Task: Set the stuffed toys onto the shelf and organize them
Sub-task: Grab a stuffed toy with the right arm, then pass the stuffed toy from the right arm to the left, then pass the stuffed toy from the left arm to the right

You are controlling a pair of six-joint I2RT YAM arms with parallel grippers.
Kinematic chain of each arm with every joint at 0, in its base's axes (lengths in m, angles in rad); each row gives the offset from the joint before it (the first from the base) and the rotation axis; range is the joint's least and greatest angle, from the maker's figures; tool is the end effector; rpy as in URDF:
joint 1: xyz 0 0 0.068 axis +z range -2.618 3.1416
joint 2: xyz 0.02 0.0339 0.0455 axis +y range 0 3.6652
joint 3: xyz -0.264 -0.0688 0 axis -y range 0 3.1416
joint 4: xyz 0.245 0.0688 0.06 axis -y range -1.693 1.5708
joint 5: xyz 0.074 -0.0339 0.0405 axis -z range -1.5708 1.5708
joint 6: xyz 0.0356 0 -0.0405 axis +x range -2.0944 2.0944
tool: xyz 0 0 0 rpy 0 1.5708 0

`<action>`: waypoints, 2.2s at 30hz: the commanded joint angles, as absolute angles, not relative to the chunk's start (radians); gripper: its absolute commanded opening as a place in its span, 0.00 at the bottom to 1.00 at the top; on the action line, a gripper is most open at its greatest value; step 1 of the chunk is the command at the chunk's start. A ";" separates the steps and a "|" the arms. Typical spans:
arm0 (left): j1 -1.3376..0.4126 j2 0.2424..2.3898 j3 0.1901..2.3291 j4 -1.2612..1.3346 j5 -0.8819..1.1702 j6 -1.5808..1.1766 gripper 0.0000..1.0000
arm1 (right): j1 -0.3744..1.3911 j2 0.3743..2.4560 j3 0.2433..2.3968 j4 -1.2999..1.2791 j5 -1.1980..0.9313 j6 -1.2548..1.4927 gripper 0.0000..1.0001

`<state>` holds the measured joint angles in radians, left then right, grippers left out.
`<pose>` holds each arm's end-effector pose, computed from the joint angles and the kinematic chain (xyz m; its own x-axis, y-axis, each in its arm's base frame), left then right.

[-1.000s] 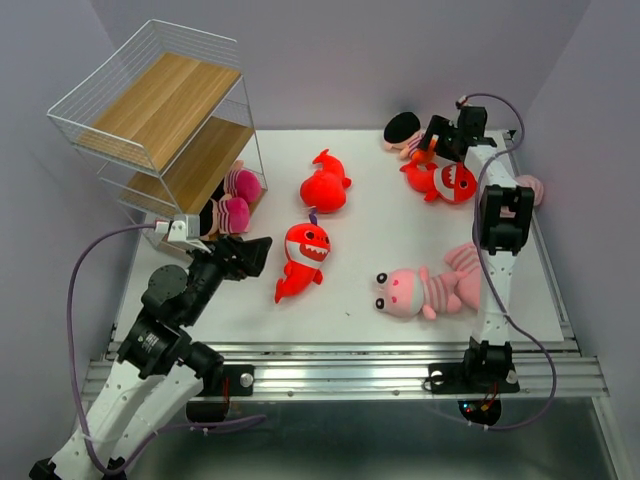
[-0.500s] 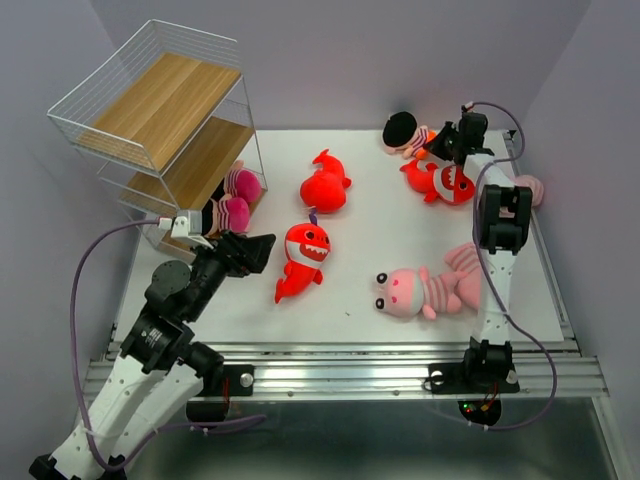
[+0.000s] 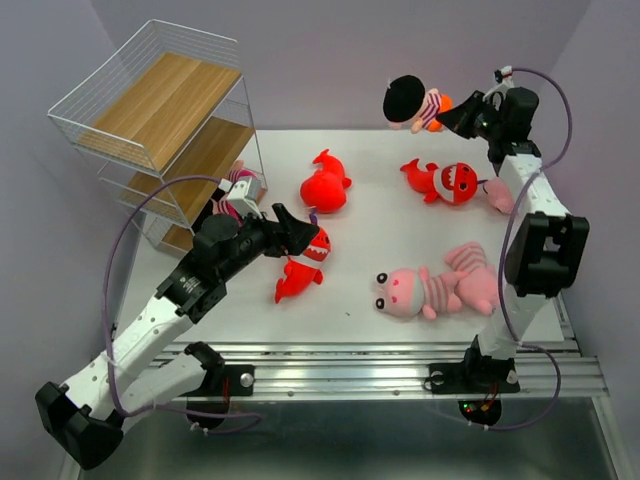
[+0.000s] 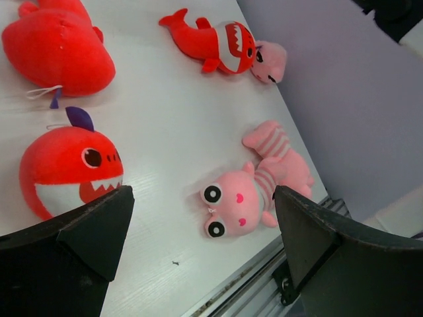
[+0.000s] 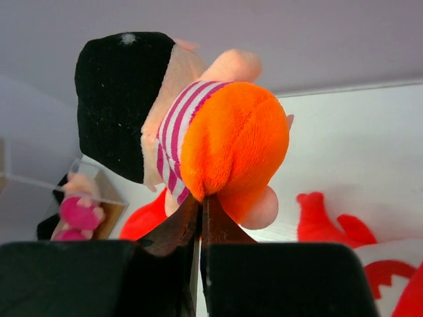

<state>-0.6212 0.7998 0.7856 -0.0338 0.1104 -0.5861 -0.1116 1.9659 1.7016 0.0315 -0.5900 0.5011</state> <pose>0.1531 -0.1144 0.3541 -0.4020 -0.3884 -0.8292 0.5349 0.6354 -0.5569 0.4738 -0.0332 0.3272 -0.4151 0.4482 -0.7917 -0.2805 0.7648 0.5800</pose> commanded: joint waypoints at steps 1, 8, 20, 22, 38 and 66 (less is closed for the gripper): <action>-0.693 0.846 0.893 0.061 0.082 -0.581 0.98 | -0.109 1.737 1.535 0.068 -0.750 0.390 0.01; -0.798 0.965 0.997 0.118 -0.040 -0.542 0.99 | -0.109 1.381 1.251 -0.103 -0.883 0.192 0.00; -0.939 1.167 1.118 0.141 -0.130 -0.503 0.99 | -0.109 0.957 1.048 -0.420 -1.028 -0.057 0.01; -0.968 1.198 1.141 0.143 -0.143 -0.506 0.99 | -0.109 0.937 1.037 -0.442 -1.039 -0.083 0.01; -1.042 1.279 1.174 0.166 -0.146 -0.540 0.54 | -0.109 0.864 1.012 -0.574 -1.153 -0.253 0.01; -1.042 0.655 0.555 0.339 0.121 0.238 0.00 | -0.002 1.143 1.212 -1.214 -1.390 -0.605 1.00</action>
